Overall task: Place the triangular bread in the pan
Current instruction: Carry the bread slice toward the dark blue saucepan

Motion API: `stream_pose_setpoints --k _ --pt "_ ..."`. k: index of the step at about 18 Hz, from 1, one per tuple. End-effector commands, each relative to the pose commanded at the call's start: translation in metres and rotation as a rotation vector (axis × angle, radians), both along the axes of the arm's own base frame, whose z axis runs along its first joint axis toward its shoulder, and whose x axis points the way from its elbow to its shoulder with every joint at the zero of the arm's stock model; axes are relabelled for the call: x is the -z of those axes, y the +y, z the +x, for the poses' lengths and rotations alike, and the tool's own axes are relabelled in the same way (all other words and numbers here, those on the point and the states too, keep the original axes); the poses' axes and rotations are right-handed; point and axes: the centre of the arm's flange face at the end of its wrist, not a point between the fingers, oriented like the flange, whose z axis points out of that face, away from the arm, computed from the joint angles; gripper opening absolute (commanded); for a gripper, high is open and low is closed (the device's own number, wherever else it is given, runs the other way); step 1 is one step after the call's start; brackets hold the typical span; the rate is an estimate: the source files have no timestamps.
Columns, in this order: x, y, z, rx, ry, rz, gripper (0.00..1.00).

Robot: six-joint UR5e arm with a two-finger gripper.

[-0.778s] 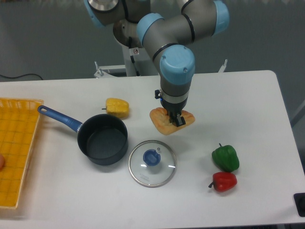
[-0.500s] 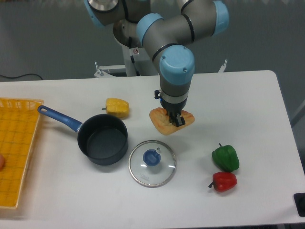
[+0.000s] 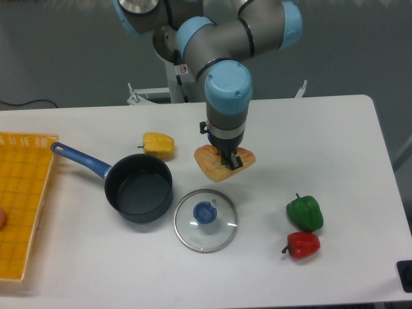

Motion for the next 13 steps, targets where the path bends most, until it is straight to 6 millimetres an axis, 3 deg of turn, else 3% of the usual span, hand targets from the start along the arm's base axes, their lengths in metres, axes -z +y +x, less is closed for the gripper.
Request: stream_pose_setpoints --k 5,13 --pt "0.016 0.028 0.042 0.018 0.033 -0.086 0.3" --pt "0.02 0.055 0.09 -0.016 0.03 -0.083 0.3"
